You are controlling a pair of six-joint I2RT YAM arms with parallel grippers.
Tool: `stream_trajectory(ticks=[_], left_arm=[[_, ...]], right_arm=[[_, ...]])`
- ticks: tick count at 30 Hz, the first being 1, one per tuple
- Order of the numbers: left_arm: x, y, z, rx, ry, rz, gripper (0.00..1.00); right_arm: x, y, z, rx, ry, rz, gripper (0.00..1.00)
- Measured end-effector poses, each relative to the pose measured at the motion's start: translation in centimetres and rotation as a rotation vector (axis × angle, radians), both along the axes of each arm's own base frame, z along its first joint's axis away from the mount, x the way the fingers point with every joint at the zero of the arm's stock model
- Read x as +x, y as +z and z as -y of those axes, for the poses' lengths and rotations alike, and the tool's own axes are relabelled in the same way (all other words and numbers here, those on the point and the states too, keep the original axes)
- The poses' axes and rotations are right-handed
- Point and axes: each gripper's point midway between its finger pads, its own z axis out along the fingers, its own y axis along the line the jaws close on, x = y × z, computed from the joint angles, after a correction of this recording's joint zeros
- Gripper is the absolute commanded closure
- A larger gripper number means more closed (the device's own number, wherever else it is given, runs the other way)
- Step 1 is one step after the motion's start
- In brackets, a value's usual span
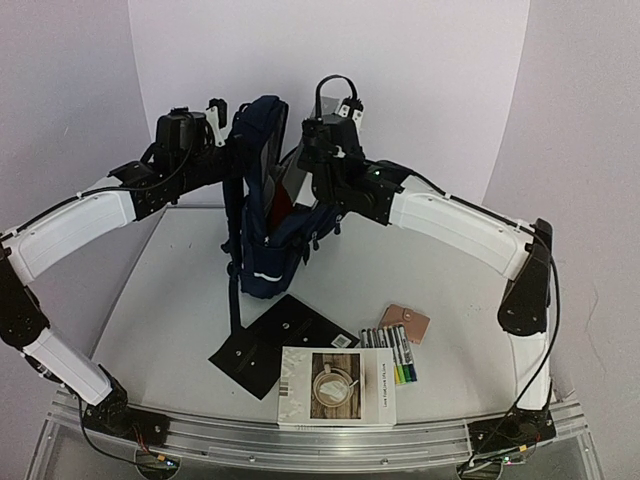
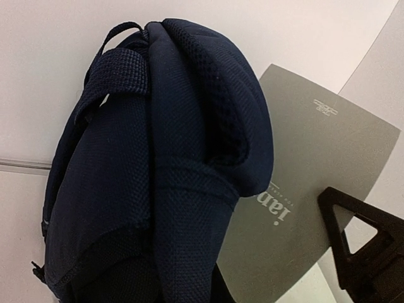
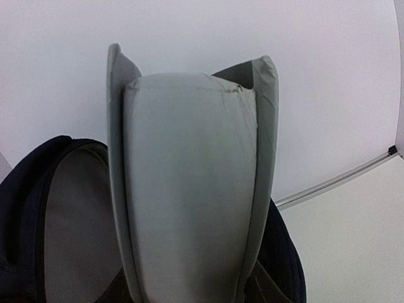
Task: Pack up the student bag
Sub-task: Place the book in the student bag.
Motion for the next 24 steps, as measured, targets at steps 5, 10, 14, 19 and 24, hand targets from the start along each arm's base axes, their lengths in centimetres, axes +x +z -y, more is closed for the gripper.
stream_trajectory(ticks=[5, 10, 14, 19, 24], left_arm=[[-0.4, 0.1, -0.3, -0.007, -0.014, -0.011, 1.00], [-0.1, 0.0, -1.5, -0.040, -0.013, -0.042, 1.00], [0.5, -0.3, -2.7, -0.077, -0.005, -0.070, 1.00], [0.9, -0.2, -3.7, -0.113, -0.005, -0.090, 1.00], [0.9, -0.2, -3.8, -0.129, -0.015, -0.100, 1.00]], right_arm=[[1.5, -2.4, -2.3, -0.052, -0.004, -0.011, 0.79], [3.0, -6.0, -4.7, -0.087, -0.005, -0.017, 0.78], [3.3, -6.0, -5.2, -0.063, -0.028, 0.029, 0.54], [3.8, -5.5, -5.5, -0.023, -0.032, 0.069, 0.30], [3.8, -5.6, -5.7, -0.015, -0.002, 0.076, 0.20]])
